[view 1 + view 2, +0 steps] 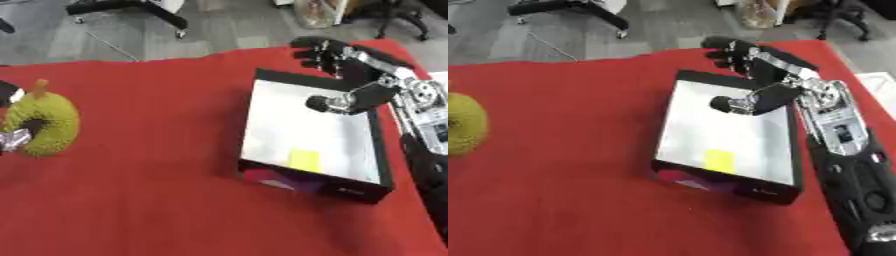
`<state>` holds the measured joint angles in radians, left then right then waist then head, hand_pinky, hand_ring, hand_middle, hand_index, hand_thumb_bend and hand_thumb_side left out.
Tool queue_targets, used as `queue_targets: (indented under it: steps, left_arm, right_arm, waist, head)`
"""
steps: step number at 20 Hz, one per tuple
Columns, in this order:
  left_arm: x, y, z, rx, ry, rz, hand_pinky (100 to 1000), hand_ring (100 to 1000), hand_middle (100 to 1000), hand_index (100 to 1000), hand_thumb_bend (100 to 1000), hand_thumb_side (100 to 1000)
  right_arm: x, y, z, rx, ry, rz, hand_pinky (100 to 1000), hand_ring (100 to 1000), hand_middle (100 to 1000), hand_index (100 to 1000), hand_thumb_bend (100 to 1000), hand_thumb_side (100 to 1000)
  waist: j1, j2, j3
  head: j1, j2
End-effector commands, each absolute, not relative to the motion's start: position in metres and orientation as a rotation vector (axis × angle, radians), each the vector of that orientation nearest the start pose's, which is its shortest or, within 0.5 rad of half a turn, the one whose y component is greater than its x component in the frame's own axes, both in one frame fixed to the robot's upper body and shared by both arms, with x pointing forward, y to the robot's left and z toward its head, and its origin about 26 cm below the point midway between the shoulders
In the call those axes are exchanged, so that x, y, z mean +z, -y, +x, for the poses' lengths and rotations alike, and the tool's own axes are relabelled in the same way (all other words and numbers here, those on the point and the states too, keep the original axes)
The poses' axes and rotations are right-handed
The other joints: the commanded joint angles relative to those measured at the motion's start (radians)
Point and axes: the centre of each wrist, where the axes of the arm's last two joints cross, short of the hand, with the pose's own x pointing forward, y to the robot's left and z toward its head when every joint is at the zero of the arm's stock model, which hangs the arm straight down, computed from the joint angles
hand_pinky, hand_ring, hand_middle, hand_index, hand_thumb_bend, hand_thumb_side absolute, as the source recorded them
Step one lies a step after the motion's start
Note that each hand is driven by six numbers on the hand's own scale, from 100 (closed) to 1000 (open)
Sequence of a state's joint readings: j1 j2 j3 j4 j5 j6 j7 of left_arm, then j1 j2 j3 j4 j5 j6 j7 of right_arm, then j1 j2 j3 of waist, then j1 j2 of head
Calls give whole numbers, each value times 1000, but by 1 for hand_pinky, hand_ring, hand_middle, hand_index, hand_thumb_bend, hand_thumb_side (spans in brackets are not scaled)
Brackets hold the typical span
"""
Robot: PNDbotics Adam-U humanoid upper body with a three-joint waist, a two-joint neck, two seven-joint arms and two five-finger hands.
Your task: Pick up the objects with one hand, pass them to the other hand, and then place them into the box on the other side of the table.
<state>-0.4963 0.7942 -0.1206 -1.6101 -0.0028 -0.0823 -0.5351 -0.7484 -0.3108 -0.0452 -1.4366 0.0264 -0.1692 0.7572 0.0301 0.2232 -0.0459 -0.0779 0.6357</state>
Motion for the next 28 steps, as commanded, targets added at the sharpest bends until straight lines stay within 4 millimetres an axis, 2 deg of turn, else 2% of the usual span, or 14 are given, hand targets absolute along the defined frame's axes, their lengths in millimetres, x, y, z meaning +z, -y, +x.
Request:
queue_targets:
  steps: [1, 4, 6, 9, 13, 16, 17, 19, 20, 23, 25, 26, 28]
  left_arm:
    - [240, -338, 354, -1304, 1784, 227, 786, 619, 471, 351, 100, 268]
    - [241, -332, 350, -1312, 1817, 187, 786, 618, 470, 349, 100, 269]
    - [243, -329, 347, -1306, 1835, 178, 775, 606, 459, 335, 100, 257]
    - [243, -322, 344, -1294, 1854, 149, 768, 598, 450, 324, 100, 258]
    - [241, -308, 341, -1265, 1901, 64, 764, 591, 443, 312, 100, 267]
    - [238, -294, 341, -1240, 1933, -21, 766, 590, 441, 310, 100, 276]
    - [237, -290, 341, -1233, 1943, -48, 767, 590, 440, 309, 100, 277]
    - [234, -282, 341, -1213, 1959, -104, 770, 589, 440, 308, 100, 279]
    - [233, -278, 341, -1204, 1965, -127, 770, 589, 441, 308, 100, 281]
    - [231, -268, 342, -1183, 1992, -182, 773, 590, 443, 308, 100, 283]
    - [230, -261, 343, -1173, 2008, -210, 775, 591, 444, 309, 100, 273]
    - [230, -259, 343, -1170, 2019, -218, 776, 594, 446, 310, 100, 271]
    - [229, -253, 345, -1165, 2044, -226, 777, 594, 445, 309, 100, 272]
  right_arm:
    - [247, 239, 416, 1231, 2087, 205, 1000, 1000, 1000, 1000, 497, 216]
    - [249, 231, 415, 1269, 2085, 222, 1000, 1000, 1000, 1000, 537, 166]
    - [248, 226, 415, 1306, 2077, 228, 1000, 1000, 1000, 1000, 554, 156]
    - [248, 217, 416, 1352, 2073, 236, 1000, 981, 988, 993, 546, 167]
    - [254, 203, 414, 1372, 2096, 277, 1000, 960, 977, 984, 530, 132]
    - [258, 191, 412, 1358, 2097, 325, 1000, 950, 977, 988, 508, 141]
    - [258, 188, 412, 1344, 2091, 338, 999, 945, 977, 990, 477, 164]
    - [260, 180, 412, 1298, 2075, 379, 994, 932, 979, 1000, 351, 252]
    - [261, 176, 412, 1281, 2070, 402, 997, 936, 984, 1000, 333, 262]
    - [267, 164, 410, 1256, 2061, 460, 1000, 949, 996, 1000, 338, 257]
    - [269, 157, 409, 1275, 2036, 497, 1000, 959, 1000, 1000, 348, 252]
    - [270, 153, 409, 1290, 2013, 514, 1000, 964, 1000, 1000, 353, 261]
    - [272, 148, 410, 1319, 1974, 546, 1000, 971, 1000, 1000, 365, 283]
  waist:
    - [-15, -35, 2]
    - [-16, -32, 6]
    - [-16, -30, 8]
    - [-16, -28, 11]
    - [-15, -23, 20]
    - [-13, -20, 30]
    - [-13, -18, 33]
    - [-10, -16, 41]
    - [-9, -15, 45]
    - [-5, -14, 55]
    - [-3, -13, 60]
    - [-2, -12, 62]
    - [0, -11, 66]
  head:
    - [8, -18]
    - [20, -47]
    - [14, -52]
    - [14, -62]
    - [4, -80]
    - [-21, -78]
    - [-26, -78]
    - [-38, -76]
    - [-41, -77]
    - [-56, -80]
    - [-81, -55]
    - [-84, -53]
    - [-82, -62]
